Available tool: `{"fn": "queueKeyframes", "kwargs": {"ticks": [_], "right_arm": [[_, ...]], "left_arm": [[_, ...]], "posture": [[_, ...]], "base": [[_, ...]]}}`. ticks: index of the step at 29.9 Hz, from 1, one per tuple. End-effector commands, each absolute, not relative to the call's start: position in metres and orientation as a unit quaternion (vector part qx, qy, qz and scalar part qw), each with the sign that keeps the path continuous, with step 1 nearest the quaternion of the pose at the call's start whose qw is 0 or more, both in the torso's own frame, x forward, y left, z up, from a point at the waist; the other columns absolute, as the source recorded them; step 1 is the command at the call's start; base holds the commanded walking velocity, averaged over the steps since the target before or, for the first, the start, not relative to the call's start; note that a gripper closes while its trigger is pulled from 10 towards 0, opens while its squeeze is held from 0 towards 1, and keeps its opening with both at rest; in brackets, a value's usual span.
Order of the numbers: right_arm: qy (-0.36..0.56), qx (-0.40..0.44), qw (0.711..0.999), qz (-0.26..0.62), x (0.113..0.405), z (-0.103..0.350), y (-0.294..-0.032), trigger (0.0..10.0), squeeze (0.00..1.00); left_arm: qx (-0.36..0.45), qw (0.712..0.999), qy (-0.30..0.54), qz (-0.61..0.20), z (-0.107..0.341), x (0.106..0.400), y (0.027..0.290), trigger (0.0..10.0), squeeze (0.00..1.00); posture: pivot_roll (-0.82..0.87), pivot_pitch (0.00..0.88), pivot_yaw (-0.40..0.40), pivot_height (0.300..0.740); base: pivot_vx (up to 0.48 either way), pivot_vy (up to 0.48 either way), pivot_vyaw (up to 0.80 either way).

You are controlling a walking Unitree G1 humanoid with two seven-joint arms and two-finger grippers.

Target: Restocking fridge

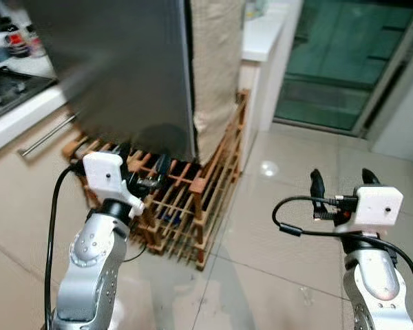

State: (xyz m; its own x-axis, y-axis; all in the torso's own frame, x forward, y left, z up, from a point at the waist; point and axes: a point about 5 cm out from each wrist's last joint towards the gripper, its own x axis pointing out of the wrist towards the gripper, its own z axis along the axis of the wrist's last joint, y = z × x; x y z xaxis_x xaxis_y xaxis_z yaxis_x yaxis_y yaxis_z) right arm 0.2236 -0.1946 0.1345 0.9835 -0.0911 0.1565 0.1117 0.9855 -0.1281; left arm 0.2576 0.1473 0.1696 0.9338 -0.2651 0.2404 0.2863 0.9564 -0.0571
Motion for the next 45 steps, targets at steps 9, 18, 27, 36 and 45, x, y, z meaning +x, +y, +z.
{"fn": "queueKeyframes", "kwargs": {"ticks": [9, 18, 27, 36, 45], "right_arm": [[-0.069, -0.075, 0.993, -0.058, 0.233, 0.134, -0.199, 10.0, 0.00], [-0.067, -0.079, 0.993, -0.050, 0.237, 0.133, -0.199, 10.0, 0.00], [-0.061, -0.081, 0.994, -0.039, 0.241, 0.129, -0.197, 10.0, 0.00], [-0.067, -0.070, 0.995, -0.032, 0.252, 0.132, -0.193, 10.0, 0.00], [-0.064, -0.070, 0.995, -0.028, 0.250, 0.131, -0.192, 10.0, 0.00]], "left_arm": [[-0.039, 0.980, -0.120, -0.154, 0.178, 0.260, 0.140, 10.0, 0.00], [-0.072, 0.989, -0.112, -0.065, 0.182, 0.274, 0.159, 10.0, 0.00], [-0.088, 0.990, -0.108, -0.036, 0.190, 0.289, 0.165, 10.0, 0.00], [-0.063, 0.989, -0.082, -0.110, 0.195, 0.320, 0.131, 10.0, 0.00], [-0.065, 0.995, -0.064, -0.030, 0.194, 0.345, 0.133, 10.0, 0.00]], "posture": [[-0.14, 0.000, 0.070, 0.740], [-0.14, 0.000, 0.070, 0.740], [-0.14, 0.000, 0.069, 0.740], [-0.15, 0.000, 0.076, 0.740], [-0.16, 0.000, 0.076, 0.740]], "base": [[0.480, 0.000, 0.00], [0.320, 0.000, 0.00], [0.000, 0.000, 0.00], [0.000, 0.000, 0.00], [0.000, 0.000, 0.00]]}}
